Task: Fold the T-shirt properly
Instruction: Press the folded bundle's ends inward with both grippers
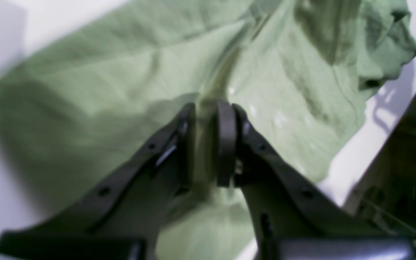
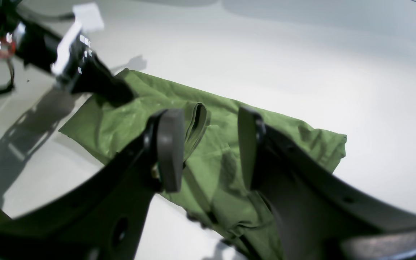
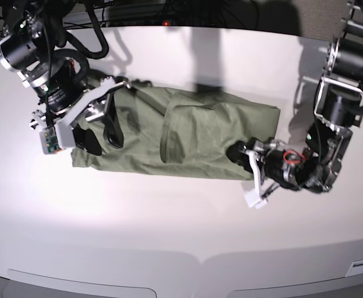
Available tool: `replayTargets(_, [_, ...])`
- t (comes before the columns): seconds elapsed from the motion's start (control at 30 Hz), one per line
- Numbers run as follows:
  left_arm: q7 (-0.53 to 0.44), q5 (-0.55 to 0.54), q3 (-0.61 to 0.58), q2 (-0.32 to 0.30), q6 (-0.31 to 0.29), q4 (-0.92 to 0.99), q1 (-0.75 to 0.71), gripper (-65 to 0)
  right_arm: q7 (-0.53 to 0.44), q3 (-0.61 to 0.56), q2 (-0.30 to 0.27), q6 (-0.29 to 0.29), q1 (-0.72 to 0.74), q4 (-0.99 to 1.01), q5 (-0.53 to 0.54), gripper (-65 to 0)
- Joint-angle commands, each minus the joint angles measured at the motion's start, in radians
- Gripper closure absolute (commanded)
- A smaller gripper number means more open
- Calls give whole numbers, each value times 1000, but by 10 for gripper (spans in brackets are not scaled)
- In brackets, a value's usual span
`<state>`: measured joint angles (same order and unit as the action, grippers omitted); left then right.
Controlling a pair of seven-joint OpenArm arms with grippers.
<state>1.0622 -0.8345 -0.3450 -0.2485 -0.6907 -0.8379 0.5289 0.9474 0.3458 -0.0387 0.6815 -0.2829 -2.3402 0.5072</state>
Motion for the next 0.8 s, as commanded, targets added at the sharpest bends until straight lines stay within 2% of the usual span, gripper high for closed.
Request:
replayTargets(0.0, [-44,36,4,8,-7,-14,18,-91,-27,0,-3,-3,6,-16,21,-253])
replayTargets(0.13, [-209,375,4,23,-7,-13,-49,-11,-23,1,-3,-3,6,-16,20,-253])
replayTargets(0.17, [-238,421,4,20,-7,-13,-61,0,-20,1,-3,-2,6,-16,19,-253])
replayTargets(0.27, [-259,495,4,4,56,-13,-72,0,-11,1,-3,-3,6,-16,20,-253])
replayTargets(0.53, [-249,490,4,-146,61,-13,-72,0,-13,1,-3,-3,6,-16,20,-253])
replayTargets(0.6, [-249,470,4,-176,89,-13,-72,0,-24,1,-3,-3,6,-16,20,-253])
replayTargets(0.7, [-227,401,4,-206,96,-13,-72,0,-47,1,-3,-2,6,-16,18,-253])
replayTargets(0.77, [-199,370,4,-203,96,-13,-71,0,-37,1,-3,-3,9,-16,-26,-253])
